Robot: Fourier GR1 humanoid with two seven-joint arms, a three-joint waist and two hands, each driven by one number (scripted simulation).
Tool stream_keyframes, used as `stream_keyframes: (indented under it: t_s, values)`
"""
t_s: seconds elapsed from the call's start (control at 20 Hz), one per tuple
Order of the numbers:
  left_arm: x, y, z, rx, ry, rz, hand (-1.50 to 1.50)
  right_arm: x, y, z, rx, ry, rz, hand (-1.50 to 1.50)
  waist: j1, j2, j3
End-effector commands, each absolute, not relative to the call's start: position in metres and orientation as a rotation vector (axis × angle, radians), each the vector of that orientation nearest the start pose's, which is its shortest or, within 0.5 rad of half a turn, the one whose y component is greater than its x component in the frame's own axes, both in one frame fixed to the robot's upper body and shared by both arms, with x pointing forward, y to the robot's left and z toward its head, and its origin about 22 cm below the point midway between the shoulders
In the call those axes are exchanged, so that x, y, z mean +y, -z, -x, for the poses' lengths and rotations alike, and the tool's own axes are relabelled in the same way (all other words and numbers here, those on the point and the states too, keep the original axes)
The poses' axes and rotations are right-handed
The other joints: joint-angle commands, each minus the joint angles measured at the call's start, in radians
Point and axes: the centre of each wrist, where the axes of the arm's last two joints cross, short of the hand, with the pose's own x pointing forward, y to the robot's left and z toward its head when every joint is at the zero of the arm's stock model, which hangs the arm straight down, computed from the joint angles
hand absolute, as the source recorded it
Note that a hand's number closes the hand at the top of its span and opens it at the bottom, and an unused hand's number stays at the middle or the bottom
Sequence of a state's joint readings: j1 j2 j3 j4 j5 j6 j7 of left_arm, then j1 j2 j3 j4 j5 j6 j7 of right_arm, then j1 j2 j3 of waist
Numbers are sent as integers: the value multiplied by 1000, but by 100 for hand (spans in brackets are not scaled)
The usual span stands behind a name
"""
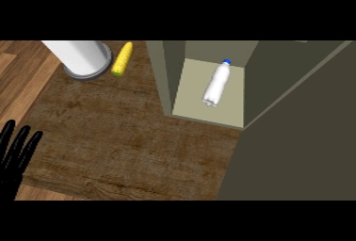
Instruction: Pick up the bottled water, place it into the cabinet and close the cabinet
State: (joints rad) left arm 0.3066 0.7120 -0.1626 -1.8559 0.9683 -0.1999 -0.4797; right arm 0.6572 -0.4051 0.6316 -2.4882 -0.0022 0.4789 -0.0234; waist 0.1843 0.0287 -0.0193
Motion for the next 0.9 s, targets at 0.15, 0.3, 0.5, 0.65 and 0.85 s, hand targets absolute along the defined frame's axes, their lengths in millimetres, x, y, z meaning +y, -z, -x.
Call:
stream_keyframes:
  t_s: [0.15, 0.3, 0.5, 0.65, 0.85]
  values:
    - [334, -64, -172, -1854, -80, 572, -150, -175, -138, -69, -1606, -1045, -862, -150, 54, 8, -6]
    - [338, -63, -172, -1844, -67, 570, -150, -179, -143, -75, -1630, -1121, -847, 150, 65, 4, -10]
    - [341, -66, -173, -1846, -73, 564, -150, -175, -144, -79, -1633, -1118, -854, 150, 47, 1, -9]
    - [342, -63, -171, -1834, -71, 568, -150, -177, -145, -82, -1631, -1153, -831, 150, 55, 2, -12]
    - [346, -67, -175, -1854, -55, 571, -150, -178, -145, -88, -1611, -1217, -807, 150, 54, 5, -13]
